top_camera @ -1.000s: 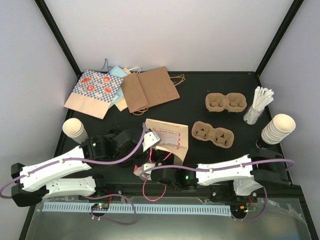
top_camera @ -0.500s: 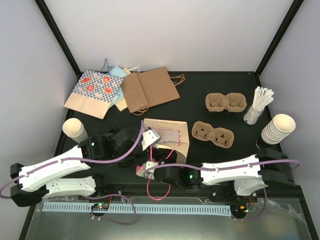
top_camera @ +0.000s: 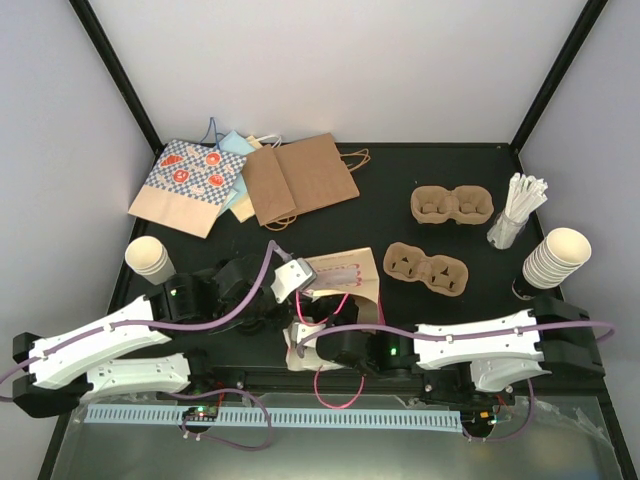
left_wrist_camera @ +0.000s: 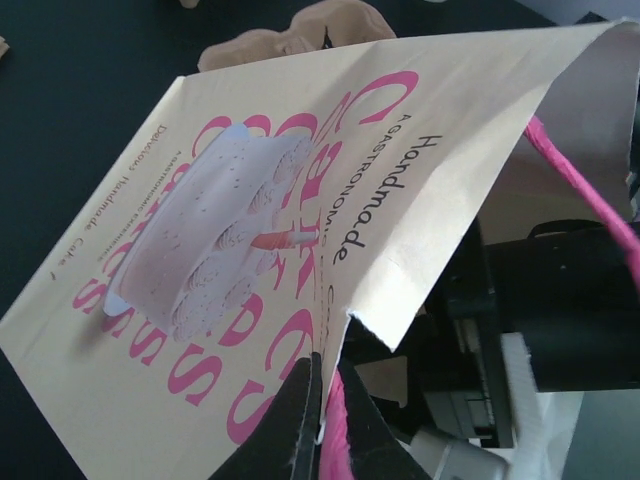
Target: Pack the takeout coffee
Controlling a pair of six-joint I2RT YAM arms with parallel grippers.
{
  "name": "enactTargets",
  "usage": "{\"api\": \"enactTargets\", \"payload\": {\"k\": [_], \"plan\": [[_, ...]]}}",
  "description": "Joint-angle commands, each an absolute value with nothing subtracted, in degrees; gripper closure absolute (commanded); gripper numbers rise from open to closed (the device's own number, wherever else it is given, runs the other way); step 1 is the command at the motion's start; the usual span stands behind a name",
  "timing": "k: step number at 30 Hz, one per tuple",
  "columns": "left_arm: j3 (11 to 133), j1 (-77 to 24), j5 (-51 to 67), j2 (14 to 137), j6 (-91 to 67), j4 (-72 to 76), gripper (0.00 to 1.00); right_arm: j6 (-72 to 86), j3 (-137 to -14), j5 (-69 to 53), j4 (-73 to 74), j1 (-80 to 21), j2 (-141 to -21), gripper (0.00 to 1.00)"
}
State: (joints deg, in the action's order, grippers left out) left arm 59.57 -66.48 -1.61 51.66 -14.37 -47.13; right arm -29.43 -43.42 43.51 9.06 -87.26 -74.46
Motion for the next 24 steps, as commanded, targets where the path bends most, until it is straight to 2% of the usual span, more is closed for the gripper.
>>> {"api": "enactTargets", "payload": {"k": [1,13,17,18,22,24], "plan": [[59.6,-66.8,1.9,52.1,-15.1,-48.0,0.97,-27.6,-45.5,42.9,13.1,-86.7,-77.3,0.38],[59.0,-66.8,5.3,53.1,-15.3,-48.1,0.97,-24.4,-47.8,39.5,17.6,-86.7,-81.7,0.38],[60.1,-66.7,6.3,53.3,-15.9,-48.0,0.94,-24.3,-48.3,40.8,18.7,-86.7,-83.7,0.38],[60.5,-66.8,6.4,53.3,-16.2,-48.1,0.90,-24.1,-48.3,40.9,18.8,-86.7,-83.9,0.38],[63.9,-66.8,5.4,52.2,-17.9,-49.7,0.48,-23.6,-47.9,40.5,18.7,-86.6,-83.4,0.38],[65.2,-66.8,4.4,50.6,-19.3,-49.4,0.35,-23.4,-47.5,40.3,18.7,-86.6,-83.0,0.38]]}}
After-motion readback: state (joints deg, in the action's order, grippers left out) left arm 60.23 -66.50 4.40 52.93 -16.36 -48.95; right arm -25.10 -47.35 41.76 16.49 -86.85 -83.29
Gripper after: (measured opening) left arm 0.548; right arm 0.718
